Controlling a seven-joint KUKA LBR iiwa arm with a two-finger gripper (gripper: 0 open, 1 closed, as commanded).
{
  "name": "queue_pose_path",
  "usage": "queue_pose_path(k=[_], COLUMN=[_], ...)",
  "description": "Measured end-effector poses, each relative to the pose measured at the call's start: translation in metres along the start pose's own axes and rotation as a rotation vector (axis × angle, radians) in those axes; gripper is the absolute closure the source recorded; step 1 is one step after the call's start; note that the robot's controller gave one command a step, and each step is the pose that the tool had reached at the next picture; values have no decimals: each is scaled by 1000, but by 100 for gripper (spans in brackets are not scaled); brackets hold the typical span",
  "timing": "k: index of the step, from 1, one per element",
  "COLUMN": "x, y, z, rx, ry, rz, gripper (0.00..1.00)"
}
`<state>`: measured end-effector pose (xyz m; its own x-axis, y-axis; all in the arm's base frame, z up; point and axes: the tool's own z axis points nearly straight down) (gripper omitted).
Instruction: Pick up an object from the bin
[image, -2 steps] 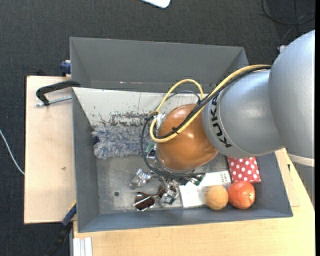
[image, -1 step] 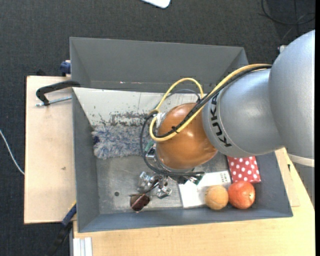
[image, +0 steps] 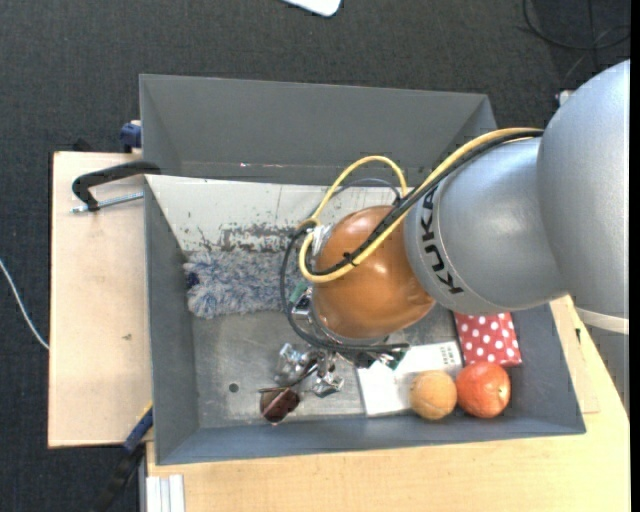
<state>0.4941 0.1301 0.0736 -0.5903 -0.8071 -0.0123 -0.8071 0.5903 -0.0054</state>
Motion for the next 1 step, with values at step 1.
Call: queue_pose_path(k=[1], x=[-36], y=[1], z=[-196], rx=[-2], ry=[5], rz=[62], gripper=[100])
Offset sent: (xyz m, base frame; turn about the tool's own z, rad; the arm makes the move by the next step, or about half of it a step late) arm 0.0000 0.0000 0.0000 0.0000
